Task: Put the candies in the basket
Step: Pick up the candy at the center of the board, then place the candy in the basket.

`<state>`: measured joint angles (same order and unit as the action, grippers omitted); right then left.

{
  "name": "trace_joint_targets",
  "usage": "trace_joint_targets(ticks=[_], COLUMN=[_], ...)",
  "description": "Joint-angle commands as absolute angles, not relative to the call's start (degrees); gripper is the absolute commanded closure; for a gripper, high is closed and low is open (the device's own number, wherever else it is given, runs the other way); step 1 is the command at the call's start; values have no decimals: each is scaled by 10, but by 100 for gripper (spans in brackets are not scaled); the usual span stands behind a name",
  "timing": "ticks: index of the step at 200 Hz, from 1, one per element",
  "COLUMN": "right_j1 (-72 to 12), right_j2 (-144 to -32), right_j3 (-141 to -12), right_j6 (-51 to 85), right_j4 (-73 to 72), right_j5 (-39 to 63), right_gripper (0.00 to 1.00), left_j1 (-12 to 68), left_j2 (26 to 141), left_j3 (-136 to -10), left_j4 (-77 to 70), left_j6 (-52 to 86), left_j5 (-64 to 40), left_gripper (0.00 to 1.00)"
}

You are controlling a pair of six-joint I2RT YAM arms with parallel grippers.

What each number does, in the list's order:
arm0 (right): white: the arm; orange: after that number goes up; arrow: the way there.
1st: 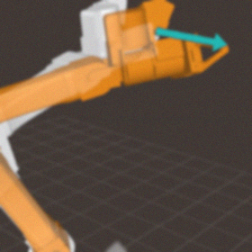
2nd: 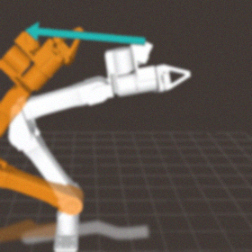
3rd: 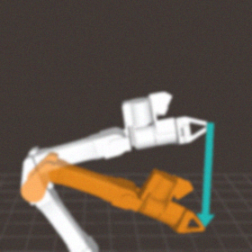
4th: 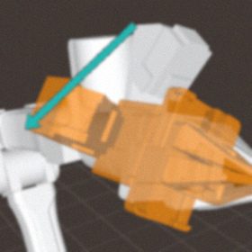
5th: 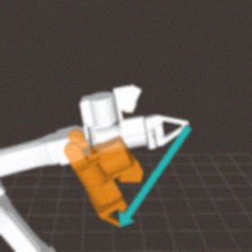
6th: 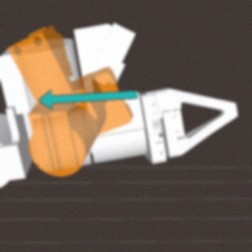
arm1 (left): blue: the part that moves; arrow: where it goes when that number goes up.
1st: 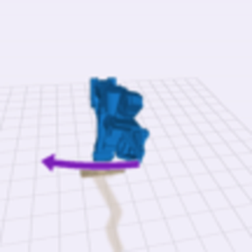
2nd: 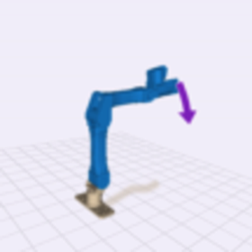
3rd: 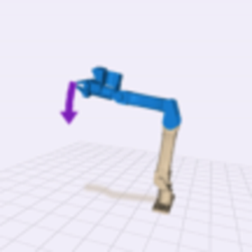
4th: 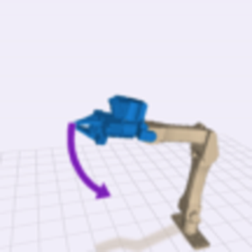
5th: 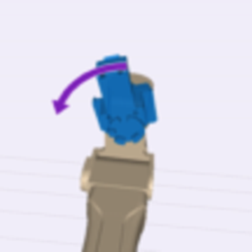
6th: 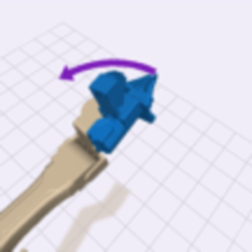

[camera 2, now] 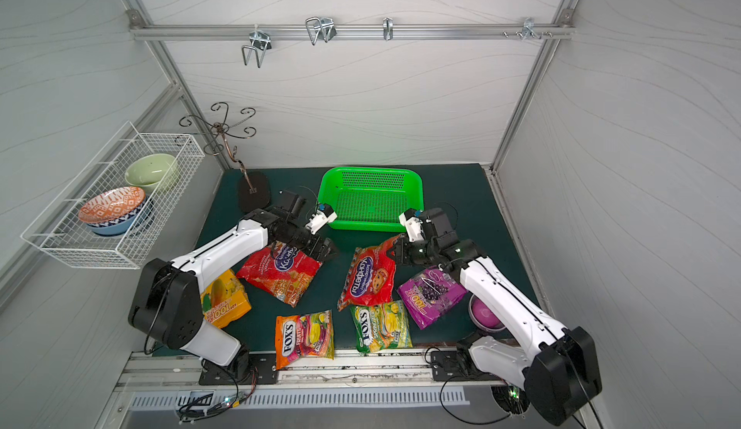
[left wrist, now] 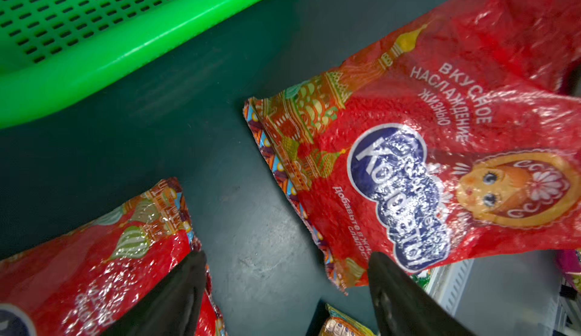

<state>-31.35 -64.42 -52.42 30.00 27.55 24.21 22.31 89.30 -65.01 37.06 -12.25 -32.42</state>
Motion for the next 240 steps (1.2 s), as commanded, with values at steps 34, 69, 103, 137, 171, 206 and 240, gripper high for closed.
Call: trace_joint_targets(ticks=[34, 69, 103, 137, 171, 206, 240], right_j1=[-348, -360, -365, -366, -366, -351, -318], right_j2=[-685, -733, -794, -859, -914, -986, -1058], right_j3=[-700, -779, -873, -969, -1048, -1118, -1158], right_j6=[320, 340, 319, 314, 316, 304, 300], right_j4=[265, 239, 245, 246, 231, 227, 210], right_j5=[226, 233, 232, 262, 280, 287, 306], right_gripper=[100, 100, 100, 100, 100, 100, 100], left_j1=[222, 196, 125, 72, 52, 50, 50], left_j2=[886, 884, 887, 877, 856, 855, 857], left_j3=[-763, -830, -861, -847, -805, -772, -754], left_j4=[501, 594, 622, 622, 590, 548, 522], left_j6=[-242, -293, -283, -269, -245, -214, -185], left_j5=[-298, -323, -339, -347, -345, -334, -306], left_gripper=[14, 12, 11, 11, 11, 11, 11])
